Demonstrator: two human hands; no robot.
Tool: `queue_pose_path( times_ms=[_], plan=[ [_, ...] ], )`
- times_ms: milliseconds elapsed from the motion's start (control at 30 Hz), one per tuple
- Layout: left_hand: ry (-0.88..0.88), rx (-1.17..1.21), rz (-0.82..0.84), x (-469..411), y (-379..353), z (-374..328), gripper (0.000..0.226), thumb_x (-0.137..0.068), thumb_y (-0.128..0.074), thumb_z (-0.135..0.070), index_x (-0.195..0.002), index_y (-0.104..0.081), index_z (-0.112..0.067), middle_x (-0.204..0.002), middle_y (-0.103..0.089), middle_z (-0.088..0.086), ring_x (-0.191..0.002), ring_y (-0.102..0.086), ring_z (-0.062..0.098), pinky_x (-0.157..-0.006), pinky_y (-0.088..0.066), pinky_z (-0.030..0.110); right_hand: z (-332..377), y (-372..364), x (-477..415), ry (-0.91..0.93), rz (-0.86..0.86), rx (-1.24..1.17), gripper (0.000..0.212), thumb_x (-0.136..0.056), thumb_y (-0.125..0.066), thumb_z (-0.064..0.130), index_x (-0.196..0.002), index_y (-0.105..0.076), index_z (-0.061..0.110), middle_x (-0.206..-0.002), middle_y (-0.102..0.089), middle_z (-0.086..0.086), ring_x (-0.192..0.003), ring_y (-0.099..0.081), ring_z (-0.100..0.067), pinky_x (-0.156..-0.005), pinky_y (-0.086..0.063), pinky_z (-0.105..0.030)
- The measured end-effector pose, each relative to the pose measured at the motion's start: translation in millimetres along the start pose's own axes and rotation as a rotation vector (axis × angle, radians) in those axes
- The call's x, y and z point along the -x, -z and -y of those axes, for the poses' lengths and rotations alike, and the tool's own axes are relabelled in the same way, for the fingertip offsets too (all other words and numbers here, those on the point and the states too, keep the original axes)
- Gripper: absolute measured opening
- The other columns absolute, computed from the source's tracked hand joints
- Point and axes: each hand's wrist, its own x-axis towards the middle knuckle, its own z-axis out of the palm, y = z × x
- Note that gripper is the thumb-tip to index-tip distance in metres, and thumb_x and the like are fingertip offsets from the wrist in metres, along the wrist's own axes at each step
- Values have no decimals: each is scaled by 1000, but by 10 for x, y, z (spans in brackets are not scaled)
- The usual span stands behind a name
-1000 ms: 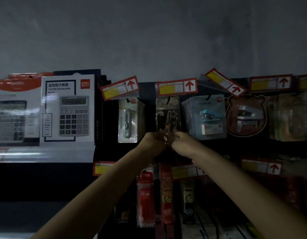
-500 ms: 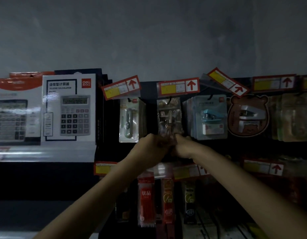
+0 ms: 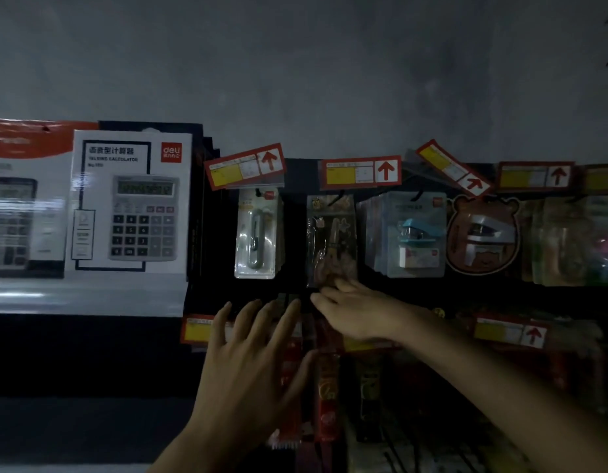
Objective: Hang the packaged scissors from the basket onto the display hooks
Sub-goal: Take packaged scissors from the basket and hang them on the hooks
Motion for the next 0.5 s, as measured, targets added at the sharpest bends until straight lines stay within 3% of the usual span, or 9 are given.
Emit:
queue_pose_path(
  times_ms=[233,400,500],
  plan=[
    [-52,-15,-73,7,-172,108,81,-94,-37,-75,-158,-34,-27,-148,-54,3,-140,-47,26,-118,-26,57,-65,-15,-346,-50,93,-29,72,-96,-6,71,-161,-11,40,-171,1,-2,-157,6,-28,-124,0,-53],
    [-66,-4,-113,33,-238,124,82,-94,-40,-73,-160,-27,-27,-151,-51,3,-142,-44,26,-119,-26,56,-53,-14,-503,-72,140,-79,116,-56,-7,91,-159,-20,41,-170,-10,-4,-156,-5,-28,-123,-9,-53],
    [-66,0,-153,35,-281,127,81,-94,-43,-72,-159,-31,-25,-148,-54,3,-140,-47,27,-118,-27,56,-35,-33,-559,-89,128,-113,98,-76,-14,85,-159,-24,35,-168,-17,-5,-154,-14,-29,-121,-15,-50]
  ],
)
